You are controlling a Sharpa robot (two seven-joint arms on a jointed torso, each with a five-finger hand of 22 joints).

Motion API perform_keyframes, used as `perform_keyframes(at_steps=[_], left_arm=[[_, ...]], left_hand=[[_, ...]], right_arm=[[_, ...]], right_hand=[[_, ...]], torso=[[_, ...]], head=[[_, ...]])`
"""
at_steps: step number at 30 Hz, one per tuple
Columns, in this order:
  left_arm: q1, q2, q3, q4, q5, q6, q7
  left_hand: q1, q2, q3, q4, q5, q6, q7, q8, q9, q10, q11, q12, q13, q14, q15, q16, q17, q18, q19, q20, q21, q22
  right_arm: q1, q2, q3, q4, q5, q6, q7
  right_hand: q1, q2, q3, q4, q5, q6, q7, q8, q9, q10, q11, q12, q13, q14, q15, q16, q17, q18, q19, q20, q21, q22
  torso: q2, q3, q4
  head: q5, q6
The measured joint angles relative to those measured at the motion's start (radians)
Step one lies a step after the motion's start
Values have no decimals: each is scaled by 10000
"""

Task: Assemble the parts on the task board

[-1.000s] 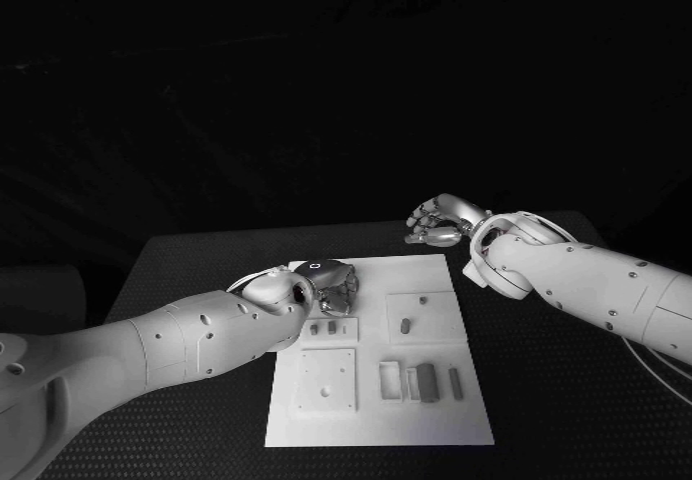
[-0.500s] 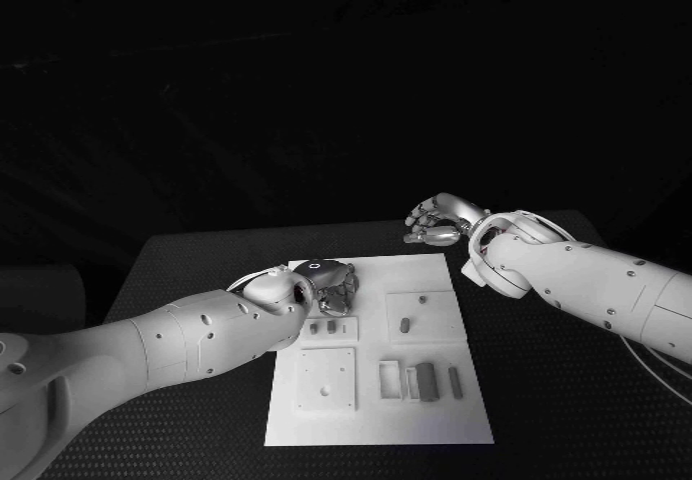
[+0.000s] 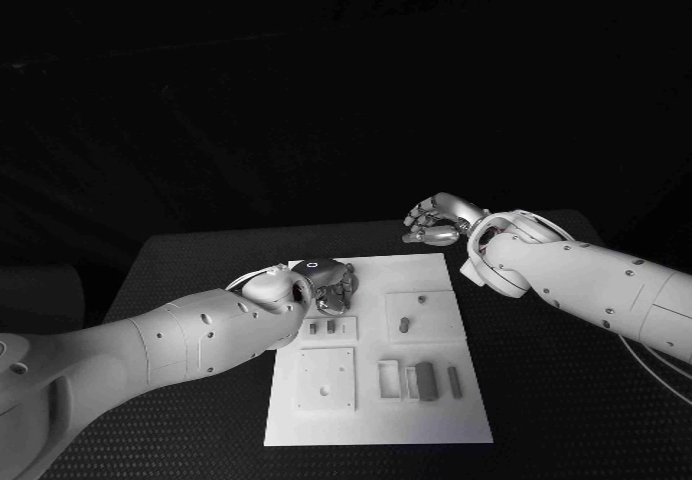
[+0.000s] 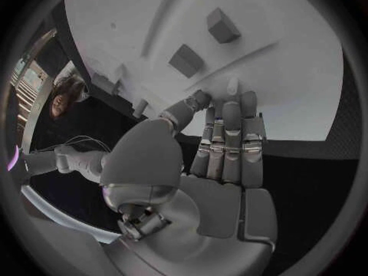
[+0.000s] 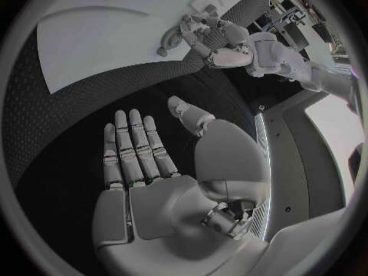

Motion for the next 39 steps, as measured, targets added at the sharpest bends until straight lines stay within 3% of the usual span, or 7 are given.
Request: perform_keyframes(at_steps=[18, 30, 39], left_arm=[[-34, 65, 15, 2, -26, -52, 34], [-20, 104, -42, -34, -35, -38, 26], [-62, 104, -62, -37, -43, -172, 56]], left_hand=[[-31, 31, 27, 27, 0, 23, -24, -1, -36, 134, -1, -84, -13, 44, -28, 135, 9, 0, 41, -32, 83, -2], [24, 188, 82, 29, 1, 423, -92, 151, -35, 502, -145, -79, 76, 178, -143, 183, 8, 0, 124, -89, 233, -3], [50, 403, 173, 5, -30, 901, -292, 347, -23, 1040, -323, -44, 194, 445, -374, 275, -27, -3, 296, -259, 489, 7]], right_arm=[[0, 8, 0, 0, 1, 4, 7], [0, 2, 0, 6, 2, 7, 10], [-1, 15, 0, 0, 4, 10, 13]], right_hand=[[0, 0, 0, 0, 0, 0, 0, -1, -8, 0, 0, 0, 0, 0, 0, 0, -10, 0, 0, 0, -41, 9], [0, 0, 0, 0, 0, 0, 0, -1, -7, -1, 0, 0, 0, 0, 0, 0, -14, 0, 0, 0, -40, 17], [0, 0, 0, 0, 0, 0, 0, -2, -17, -1, 0, -39, 0, 0, 0, 0, -19, 0, 0, 0, -40, 28]], torso=[[2, 9, 1], [1, 10, -5], [1, 0, 1]], head=[[-21, -58], [-56, -101], [-75, -137]])
